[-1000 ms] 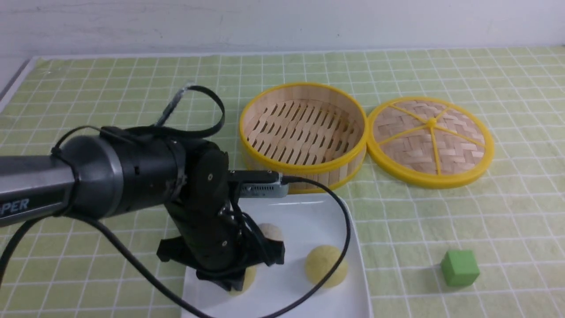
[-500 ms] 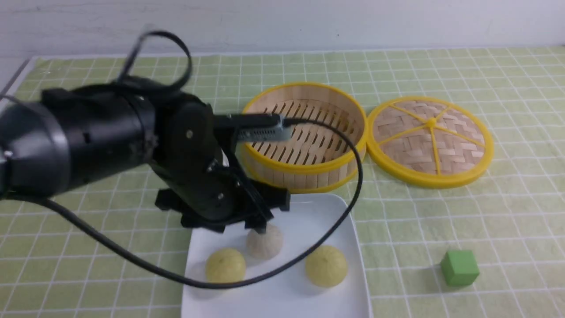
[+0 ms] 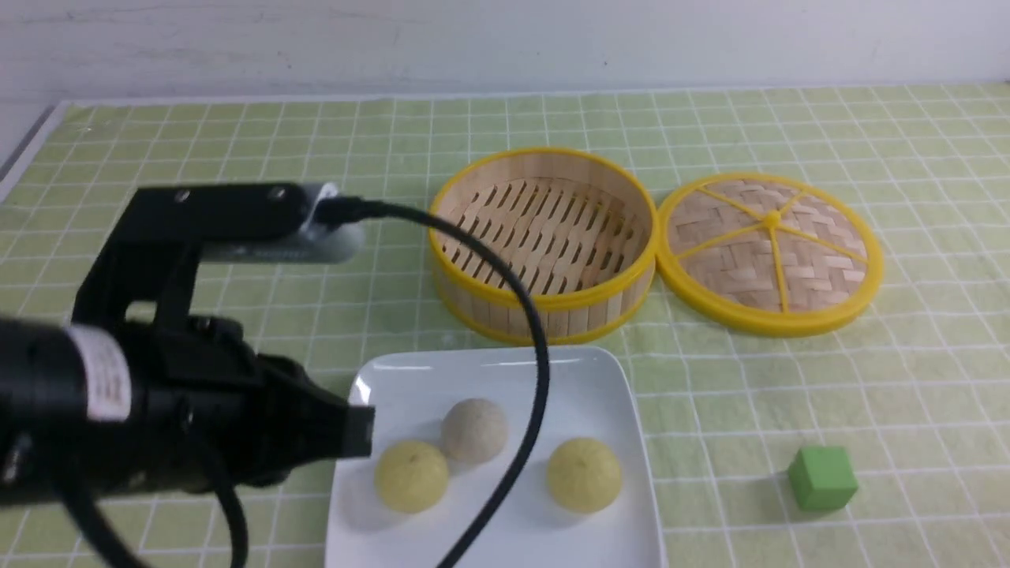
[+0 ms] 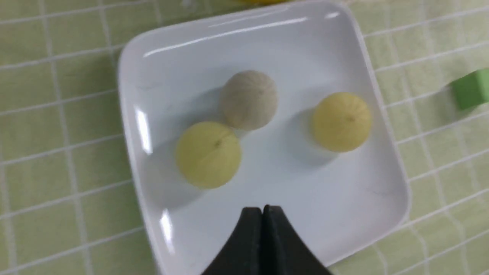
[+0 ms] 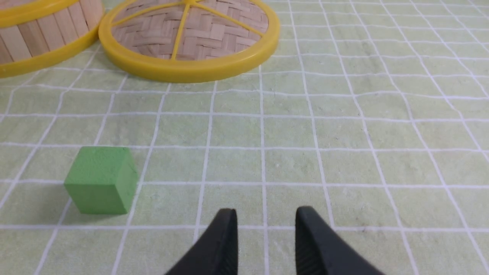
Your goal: Put the steamed buns into the plate on the green tablecloth.
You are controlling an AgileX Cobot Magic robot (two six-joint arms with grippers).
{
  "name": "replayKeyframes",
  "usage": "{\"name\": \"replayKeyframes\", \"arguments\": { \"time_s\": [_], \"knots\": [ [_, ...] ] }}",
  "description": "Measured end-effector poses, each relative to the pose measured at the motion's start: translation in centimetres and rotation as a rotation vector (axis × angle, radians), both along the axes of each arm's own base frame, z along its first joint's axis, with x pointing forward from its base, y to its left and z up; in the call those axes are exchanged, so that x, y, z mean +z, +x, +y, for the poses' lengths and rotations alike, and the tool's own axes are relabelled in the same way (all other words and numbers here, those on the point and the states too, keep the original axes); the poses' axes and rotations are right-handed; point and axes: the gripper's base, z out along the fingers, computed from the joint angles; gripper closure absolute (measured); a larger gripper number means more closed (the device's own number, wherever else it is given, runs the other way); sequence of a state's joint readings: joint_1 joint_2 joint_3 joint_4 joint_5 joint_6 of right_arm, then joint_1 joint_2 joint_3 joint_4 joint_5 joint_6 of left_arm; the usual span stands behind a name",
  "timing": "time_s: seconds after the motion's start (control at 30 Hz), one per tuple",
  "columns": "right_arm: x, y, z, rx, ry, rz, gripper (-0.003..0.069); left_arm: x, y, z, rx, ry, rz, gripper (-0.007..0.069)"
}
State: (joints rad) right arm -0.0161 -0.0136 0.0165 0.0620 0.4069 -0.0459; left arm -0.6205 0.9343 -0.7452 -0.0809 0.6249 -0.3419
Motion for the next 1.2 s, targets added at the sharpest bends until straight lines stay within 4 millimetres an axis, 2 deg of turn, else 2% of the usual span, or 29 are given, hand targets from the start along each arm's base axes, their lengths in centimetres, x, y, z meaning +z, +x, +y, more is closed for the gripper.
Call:
{"name": "replayKeyframes", "arguments": {
  "time_s": [0.1, 0.3, 0.7, 0.9, 0.93, 0.97, 1.0, 1.07, 1.17, 1.2],
  "knots": [
    [0.0, 0.0, 0.0, 0.000, 0.000, 0.000, 0.0419, -1.8, -1.1, 0.7, 0.021, -0.094, -0.062, 0.0622],
    [0.0, 0.0, 0.0, 0.000, 0.000, 0.000, 0.0419, -4.5, -2.1, 1.5, 0.032, -0.099, -0.072, 0.0620],
    [0.0, 0.0, 0.0, 0.000, 0.000, 0.000, 0.0419, -4.5, -2.1, 2.1, -0.003, -0.012, -0.180, 0.0606],
    [0.0, 0.0, 0.0, 0.000, 0.000, 0.000, 0.0419, -4.0, -3.8, 5.7, 0.125, -0.016, -0.334, 0.0604],
    [0.0, 0.0, 0.0, 0.000, 0.000, 0.000, 0.0419, -4.2, -4.6, 7.0, 0.193, -0.010, -0.387, 0.0602],
    [0.0, 0.0, 0.0, 0.000, 0.000, 0.000, 0.0419, -4.8, -5.6, 8.3, 0.258, 0.018, -0.437, 0.0601],
    [0.0, 0.0, 0.0, 0.000, 0.000, 0.000, 0.0419, -5.2, -5.7, 8.4, 0.264, 0.029, -0.439, 0.0601],
    [0.0, 0.0, 0.0, 0.000, 0.000, 0.000, 0.0419, -7.3, -7.3, 10.1, 0.389, 0.092, -0.506, 0.0601],
    [0.0, 0.0, 0.0, 0.000, 0.000, 0.000, 0.0419, -9.2, -8.3, 10.9, 0.482, 0.125, -0.530, 0.0598],
    [0.0, 0.0, 0.0, 0.000, 0.000, 0.000, 0.0419, -10.8, -9.0, 11.4, 0.560, 0.145, -0.548, 0.0594]
  ]
}}
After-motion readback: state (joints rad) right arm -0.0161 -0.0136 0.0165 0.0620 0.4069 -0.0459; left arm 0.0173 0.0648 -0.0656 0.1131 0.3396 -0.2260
